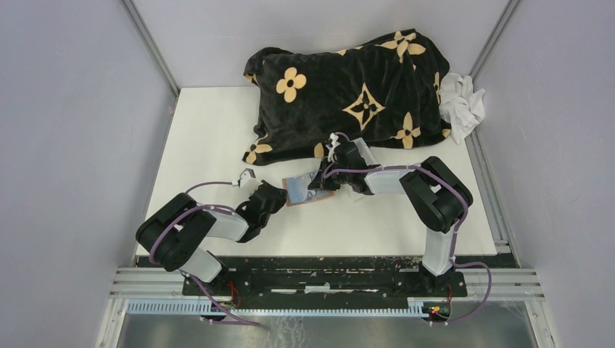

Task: Put the credit cards into the card holder
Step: Insert the credit card into the card holder.

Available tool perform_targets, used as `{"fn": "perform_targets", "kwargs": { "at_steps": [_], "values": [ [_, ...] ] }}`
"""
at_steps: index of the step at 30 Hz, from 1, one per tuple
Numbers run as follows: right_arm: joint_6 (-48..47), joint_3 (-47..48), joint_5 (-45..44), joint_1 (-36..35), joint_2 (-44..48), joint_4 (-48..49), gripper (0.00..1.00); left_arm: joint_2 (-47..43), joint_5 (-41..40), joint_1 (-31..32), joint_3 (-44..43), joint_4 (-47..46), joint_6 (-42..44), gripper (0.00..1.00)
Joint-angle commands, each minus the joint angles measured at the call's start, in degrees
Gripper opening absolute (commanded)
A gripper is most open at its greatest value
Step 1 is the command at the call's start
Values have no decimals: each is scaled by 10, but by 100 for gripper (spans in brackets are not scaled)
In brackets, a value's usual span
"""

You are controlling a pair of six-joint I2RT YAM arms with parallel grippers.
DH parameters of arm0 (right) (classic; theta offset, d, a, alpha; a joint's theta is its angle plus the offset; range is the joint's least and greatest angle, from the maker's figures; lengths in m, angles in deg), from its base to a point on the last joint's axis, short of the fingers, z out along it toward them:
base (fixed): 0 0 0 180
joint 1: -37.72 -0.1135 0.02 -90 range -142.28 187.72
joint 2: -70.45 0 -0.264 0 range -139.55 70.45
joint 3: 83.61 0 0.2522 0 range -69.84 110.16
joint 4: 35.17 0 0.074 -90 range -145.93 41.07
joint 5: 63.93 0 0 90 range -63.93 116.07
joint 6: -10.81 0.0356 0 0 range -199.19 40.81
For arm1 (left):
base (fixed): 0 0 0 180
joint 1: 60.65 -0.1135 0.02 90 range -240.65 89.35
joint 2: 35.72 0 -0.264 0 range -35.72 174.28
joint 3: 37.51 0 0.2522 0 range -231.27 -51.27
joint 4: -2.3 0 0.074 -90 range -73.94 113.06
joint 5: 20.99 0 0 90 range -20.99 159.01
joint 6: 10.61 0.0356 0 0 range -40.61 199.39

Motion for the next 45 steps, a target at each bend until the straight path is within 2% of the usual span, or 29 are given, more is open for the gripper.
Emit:
{"fn": "perform_targets", "kwargs": {
  "at_steps": [1, 4, 8, 18, 31, 45],
  "values": [
    [-10, 11, -42, -30, -33, -66, 1, 23, 31, 4, 7, 9, 14, 19],
    [-13, 18, -62, -42, -37, -85, 1, 24, 37, 4, 11, 3, 11, 16],
    [-25, 28, -85, -55, -37, -112, 8, 23, 41, 4, 15, -2, 11, 15],
    [-108, 85, -183, -100, 0, -241, 45, 6, 33, 6, 26, -6, 8, 13],
    [-148, 111, -237, -104, 50, -282, 48, -2, 29, 6, 28, -2, 7, 12],
    [-149, 127, -208, -104, 40, -266, 45, 3, 38, 6, 22, -3, 10, 10]
  ]
}}
